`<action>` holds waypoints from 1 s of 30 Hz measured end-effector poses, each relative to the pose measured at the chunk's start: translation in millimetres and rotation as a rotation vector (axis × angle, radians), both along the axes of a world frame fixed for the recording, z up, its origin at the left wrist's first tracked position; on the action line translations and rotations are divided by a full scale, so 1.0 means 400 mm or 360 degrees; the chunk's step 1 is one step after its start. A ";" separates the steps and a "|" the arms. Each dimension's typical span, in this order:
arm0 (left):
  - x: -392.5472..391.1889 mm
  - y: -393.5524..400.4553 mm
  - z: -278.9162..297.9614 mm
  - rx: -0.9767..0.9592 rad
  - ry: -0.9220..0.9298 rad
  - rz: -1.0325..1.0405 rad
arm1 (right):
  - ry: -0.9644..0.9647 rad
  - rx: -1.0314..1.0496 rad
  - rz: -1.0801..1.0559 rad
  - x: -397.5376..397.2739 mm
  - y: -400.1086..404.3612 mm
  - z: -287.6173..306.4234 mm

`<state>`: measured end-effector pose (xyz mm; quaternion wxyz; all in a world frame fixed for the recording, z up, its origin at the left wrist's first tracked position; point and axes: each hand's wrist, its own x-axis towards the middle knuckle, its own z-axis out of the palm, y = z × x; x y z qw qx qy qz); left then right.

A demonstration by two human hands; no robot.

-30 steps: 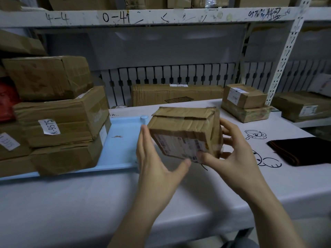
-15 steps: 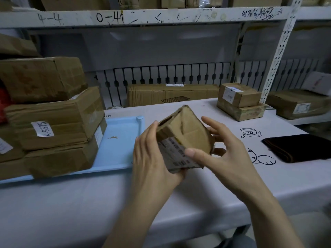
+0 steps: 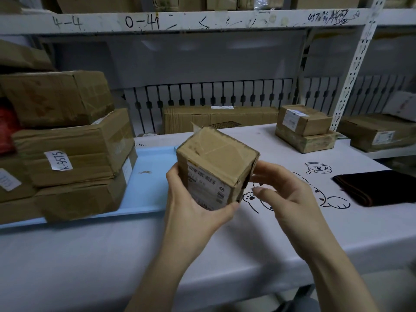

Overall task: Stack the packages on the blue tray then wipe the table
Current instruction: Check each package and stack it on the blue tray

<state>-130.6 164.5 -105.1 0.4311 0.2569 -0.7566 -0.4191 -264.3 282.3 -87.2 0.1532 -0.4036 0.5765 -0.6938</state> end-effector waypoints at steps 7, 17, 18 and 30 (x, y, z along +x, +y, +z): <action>-0.003 0.011 0.002 0.0228 0.0107 -0.0097 | -0.0027 -0.0010 0.0016 -0.002 -0.006 -0.006; -0.012 0.009 -0.009 0.0501 0.0261 -0.0219 | -0.0120 -0.0003 -0.0087 -0.005 -0.007 -0.014; -0.013 0.007 -0.009 0.0552 0.0269 -0.0237 | -0.0121 -0.0006 -0.0097 -0.005 -0.007 -0.013; -0.006 0.006 0.026 0.1858 0.0716 -0.0691 | -0.0028 -0.0014 -0.0022 0.010 -0.001 -0.011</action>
